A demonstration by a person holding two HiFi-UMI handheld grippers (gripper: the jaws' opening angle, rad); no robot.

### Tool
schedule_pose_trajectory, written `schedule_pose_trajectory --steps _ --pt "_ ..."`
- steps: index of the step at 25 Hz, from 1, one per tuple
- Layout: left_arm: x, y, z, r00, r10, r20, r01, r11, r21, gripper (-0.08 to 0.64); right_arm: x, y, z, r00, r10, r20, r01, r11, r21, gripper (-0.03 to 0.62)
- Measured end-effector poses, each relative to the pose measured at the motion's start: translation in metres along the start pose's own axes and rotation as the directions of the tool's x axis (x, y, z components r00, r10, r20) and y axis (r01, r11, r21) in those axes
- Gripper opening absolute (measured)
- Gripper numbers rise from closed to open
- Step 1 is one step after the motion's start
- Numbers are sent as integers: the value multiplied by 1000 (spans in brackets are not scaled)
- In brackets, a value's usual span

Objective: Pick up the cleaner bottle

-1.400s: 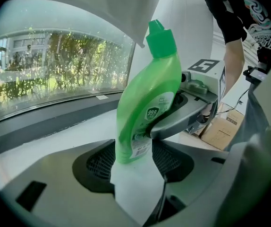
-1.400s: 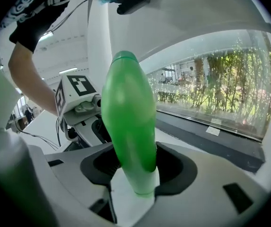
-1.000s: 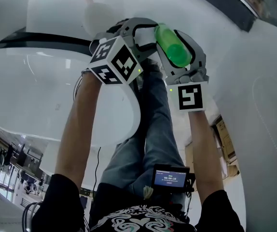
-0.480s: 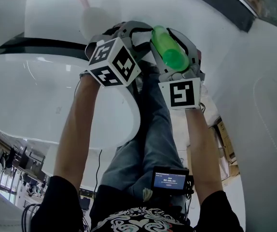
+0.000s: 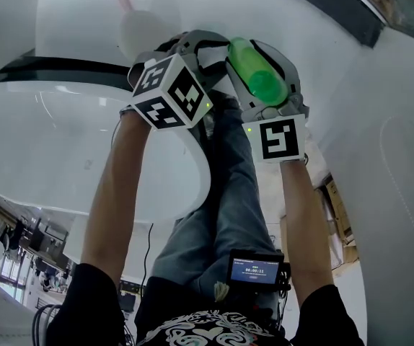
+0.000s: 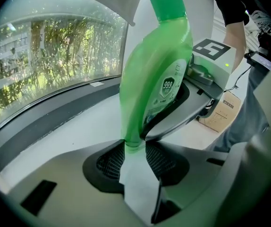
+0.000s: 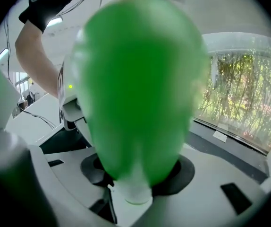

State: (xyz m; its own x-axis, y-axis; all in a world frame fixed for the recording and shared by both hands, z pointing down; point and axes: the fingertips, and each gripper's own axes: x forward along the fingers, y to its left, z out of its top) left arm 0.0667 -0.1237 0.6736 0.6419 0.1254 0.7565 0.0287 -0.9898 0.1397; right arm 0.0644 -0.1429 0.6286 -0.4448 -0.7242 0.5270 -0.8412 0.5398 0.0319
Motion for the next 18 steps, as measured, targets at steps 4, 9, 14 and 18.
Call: schedule_pose_trajectory --steps 4,9,14,18 --pt "0 2 3 1000 4 21 -3 1000 -15 150 2 -6 4 999 -7 48 2 996 91 213" --pt "2 3 11 999 14 42 -13 999 -37 150 -4 -20 -3 998 22 53 -36 961 273 213" --pt "5 8 12 998 26 59 -24 999 -48 150 -1 -31 -7 995 49 89 -79 926 369 213" --pt "6 11 10 995 29 93 -21 996 -86 150 3 -40 -12 992 33 125 -92 864 495 213"
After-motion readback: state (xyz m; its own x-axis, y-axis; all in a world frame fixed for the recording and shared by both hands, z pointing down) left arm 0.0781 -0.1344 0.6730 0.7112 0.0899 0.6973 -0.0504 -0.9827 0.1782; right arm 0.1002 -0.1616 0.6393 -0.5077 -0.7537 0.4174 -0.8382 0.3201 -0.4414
